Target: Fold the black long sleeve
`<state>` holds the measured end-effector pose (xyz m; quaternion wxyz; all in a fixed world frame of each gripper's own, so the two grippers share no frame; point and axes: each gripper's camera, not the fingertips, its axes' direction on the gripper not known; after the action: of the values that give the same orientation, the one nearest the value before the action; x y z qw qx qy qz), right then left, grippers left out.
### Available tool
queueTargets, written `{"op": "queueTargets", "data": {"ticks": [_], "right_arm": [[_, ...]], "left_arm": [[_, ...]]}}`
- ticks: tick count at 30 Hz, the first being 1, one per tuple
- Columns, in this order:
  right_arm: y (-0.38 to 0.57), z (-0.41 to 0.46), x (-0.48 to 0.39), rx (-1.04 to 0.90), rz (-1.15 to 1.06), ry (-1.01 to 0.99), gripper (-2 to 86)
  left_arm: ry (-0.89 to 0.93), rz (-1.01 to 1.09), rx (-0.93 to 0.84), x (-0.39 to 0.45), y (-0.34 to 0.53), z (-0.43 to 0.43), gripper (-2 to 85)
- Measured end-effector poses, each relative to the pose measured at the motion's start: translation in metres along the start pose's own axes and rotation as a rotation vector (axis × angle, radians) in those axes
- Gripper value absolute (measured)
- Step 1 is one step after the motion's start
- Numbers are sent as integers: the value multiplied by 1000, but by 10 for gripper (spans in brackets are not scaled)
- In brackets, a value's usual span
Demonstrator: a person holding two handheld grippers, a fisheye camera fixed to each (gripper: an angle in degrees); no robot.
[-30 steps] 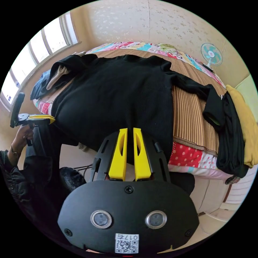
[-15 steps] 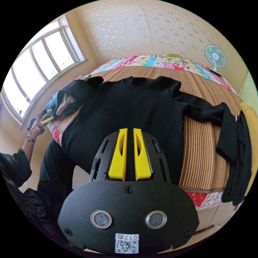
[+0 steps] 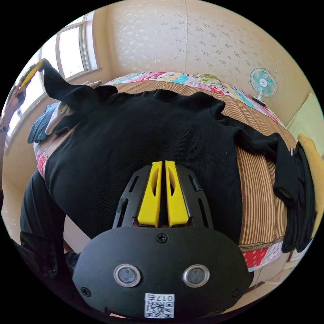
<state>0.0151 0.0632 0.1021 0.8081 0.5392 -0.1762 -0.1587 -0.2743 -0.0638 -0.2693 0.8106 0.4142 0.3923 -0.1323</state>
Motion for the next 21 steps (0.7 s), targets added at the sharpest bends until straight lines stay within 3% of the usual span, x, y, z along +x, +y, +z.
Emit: {"op": "queueTargets", "data": {"ticks": [3,6,9,17,21], "right_arm": [[1,-3,0,1,-2,4,21],[1,-5,-2,2,-13,24,21],[0,-8,4,7,-5,3,21],[-13,-28,35,-36,33,-115,32],[-9,-99,98,113,120,194,70]], "left_arm": [[139,8,-180,18,37,119,35],[139,12,-363,21,95,211,39],[157,-16,-483,14,146,249,45],[116,-286,-456,-36,190,136,75],[148,-464,-346,-72,191,47,83]]}}
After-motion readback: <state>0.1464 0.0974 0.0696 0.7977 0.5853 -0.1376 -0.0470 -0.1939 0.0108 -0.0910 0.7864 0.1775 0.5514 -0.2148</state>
